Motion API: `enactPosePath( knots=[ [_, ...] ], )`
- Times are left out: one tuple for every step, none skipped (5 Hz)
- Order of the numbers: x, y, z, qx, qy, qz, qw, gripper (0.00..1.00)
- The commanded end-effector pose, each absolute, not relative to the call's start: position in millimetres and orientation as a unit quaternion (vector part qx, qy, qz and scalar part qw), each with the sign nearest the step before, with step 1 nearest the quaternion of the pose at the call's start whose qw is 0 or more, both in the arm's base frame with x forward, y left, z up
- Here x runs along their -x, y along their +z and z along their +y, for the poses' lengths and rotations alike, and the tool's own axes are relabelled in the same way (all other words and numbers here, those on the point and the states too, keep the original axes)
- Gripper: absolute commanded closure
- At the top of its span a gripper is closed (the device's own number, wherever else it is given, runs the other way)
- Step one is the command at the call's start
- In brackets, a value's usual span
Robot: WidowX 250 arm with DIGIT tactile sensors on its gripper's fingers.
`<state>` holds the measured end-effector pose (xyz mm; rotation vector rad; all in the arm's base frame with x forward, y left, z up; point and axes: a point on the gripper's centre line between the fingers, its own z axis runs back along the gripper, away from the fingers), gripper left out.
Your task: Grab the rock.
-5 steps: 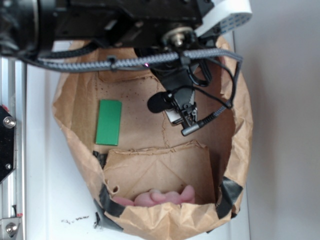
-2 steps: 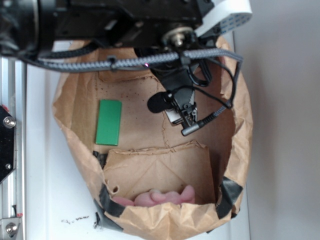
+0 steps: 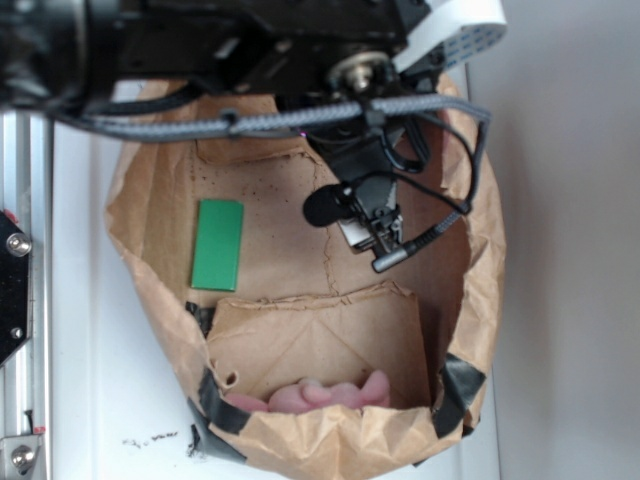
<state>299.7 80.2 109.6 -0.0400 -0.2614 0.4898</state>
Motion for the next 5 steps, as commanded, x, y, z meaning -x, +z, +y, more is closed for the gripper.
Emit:
enactPosePath(
  knots=[
    [-305.8, 107.0, 100.1, 0.006, 0.262, -0.184, 0.947, 0.00],
    [-305.0, 102.3, 101.8, 0.003, 0.267, -0.189, 0.945, 0.00],
    [-293.8, 95.7, 94.4, 0.006, 0.277, -0.200, 0.940, 0.00],
    [-294.2, 87.5, 97.9, 0.011, 0.279, -0.217, 0.935, 0.00],
    [-304.3, 82.5, 111.4, 0.017, 0.279, -0.214, 0.936, 0.00]
  ],
)
